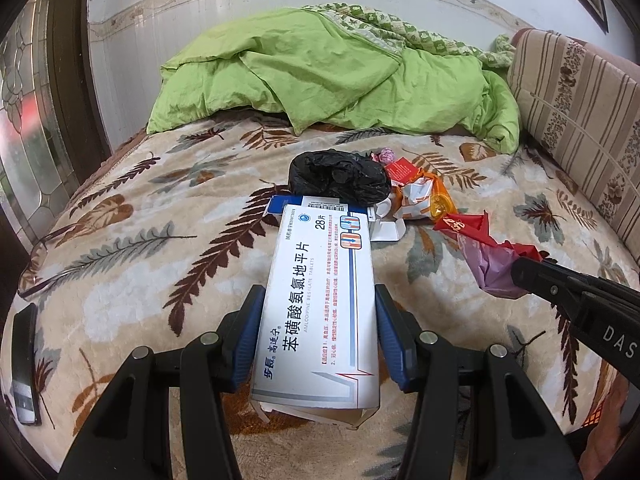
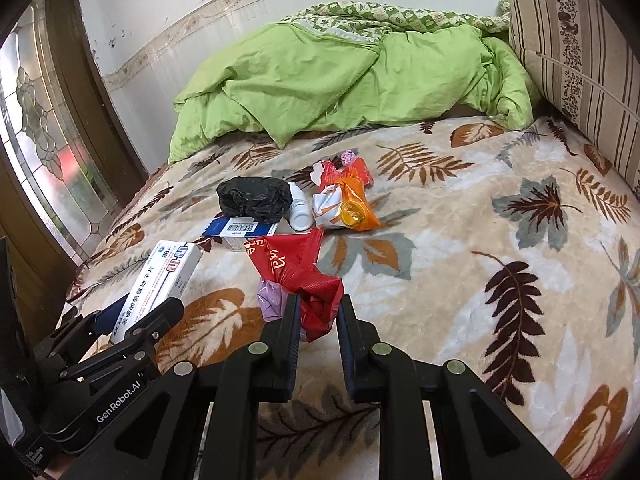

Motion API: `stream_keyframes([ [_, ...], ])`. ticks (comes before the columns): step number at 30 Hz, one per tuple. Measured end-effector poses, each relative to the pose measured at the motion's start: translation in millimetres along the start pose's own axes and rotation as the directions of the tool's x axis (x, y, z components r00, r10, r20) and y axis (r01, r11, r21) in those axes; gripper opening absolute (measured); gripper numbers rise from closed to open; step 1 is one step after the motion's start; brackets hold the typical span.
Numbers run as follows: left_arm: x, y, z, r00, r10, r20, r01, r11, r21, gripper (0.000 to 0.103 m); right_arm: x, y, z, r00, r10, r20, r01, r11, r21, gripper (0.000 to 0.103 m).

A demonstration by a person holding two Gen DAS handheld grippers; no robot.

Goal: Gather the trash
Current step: 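Carry the medicine box and red packet toward the red basket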

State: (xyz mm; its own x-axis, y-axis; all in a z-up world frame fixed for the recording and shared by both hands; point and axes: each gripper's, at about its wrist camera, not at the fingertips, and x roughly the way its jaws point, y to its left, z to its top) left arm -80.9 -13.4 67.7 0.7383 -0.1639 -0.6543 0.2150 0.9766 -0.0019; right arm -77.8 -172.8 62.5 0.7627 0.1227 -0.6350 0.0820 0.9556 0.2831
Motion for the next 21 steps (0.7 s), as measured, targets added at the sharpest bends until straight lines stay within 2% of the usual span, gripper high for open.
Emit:
stream_keyframes([
  [21, 0.2, -1.7, -0.2, 1.000, 0.003, -0.002, -0.003, 1.000, 0.002, 0.052, 1.2, -0.6, 0.2, 1.000, 0.004, -0.003, -0.004, 1.000, 0.002, 0.019],
])
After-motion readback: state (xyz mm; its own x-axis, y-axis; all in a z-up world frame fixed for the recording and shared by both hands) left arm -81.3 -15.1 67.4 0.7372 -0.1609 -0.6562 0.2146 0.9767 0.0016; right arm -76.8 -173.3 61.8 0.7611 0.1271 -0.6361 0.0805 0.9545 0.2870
